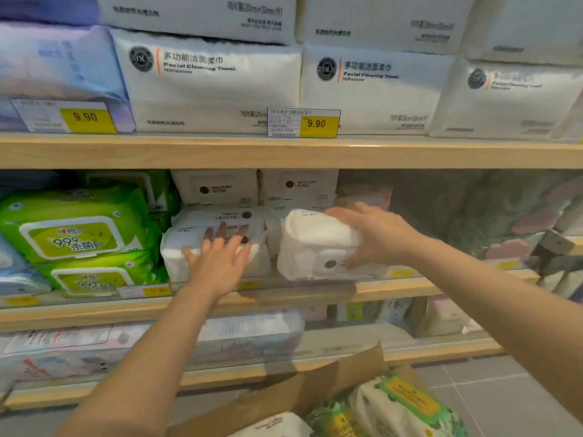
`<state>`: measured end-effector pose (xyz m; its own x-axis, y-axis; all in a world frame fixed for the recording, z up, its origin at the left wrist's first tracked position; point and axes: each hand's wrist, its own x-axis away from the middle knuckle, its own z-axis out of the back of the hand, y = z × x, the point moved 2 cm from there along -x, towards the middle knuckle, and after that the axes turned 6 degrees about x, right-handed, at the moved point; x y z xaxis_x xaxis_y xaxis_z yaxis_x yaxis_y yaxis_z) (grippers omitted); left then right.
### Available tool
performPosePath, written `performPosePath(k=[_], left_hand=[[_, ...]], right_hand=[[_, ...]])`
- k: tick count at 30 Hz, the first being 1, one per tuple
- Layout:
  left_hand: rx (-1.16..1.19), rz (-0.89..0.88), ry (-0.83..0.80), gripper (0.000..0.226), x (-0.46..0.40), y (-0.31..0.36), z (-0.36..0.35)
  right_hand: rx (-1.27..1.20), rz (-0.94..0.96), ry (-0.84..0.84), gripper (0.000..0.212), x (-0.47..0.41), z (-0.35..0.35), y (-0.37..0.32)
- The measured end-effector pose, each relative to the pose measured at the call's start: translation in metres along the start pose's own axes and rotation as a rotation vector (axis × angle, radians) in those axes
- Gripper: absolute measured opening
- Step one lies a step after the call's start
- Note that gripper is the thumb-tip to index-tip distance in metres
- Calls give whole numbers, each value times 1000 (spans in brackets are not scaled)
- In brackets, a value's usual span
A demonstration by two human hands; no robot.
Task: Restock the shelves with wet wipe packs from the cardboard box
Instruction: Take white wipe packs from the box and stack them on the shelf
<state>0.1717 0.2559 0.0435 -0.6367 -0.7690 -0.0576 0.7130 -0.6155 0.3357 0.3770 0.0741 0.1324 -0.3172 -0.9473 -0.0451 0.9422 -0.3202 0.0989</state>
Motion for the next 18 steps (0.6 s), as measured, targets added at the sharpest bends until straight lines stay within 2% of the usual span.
performPosePath(k=[1,3,8,14,18], left_hand=[[-53,4,-13,47,-2,-5,-9],[-100,-38,64,47,-2,-8,-21],[-99,-78,173,46,-6,-16,-31],[-110,-94,200,45,-7,-19,-36],[-100,-98,197,46,-7,-19,-34]], right_hand=[[25,-3,7,97,-14,-2,0],[53,1,-12,96,-43,-13,-3],[84,71,-230,94,-81,-65,-19],[86,64,-184,95,-80,-84,-17],[-8,35,-195,93,-80,-95,-21]])
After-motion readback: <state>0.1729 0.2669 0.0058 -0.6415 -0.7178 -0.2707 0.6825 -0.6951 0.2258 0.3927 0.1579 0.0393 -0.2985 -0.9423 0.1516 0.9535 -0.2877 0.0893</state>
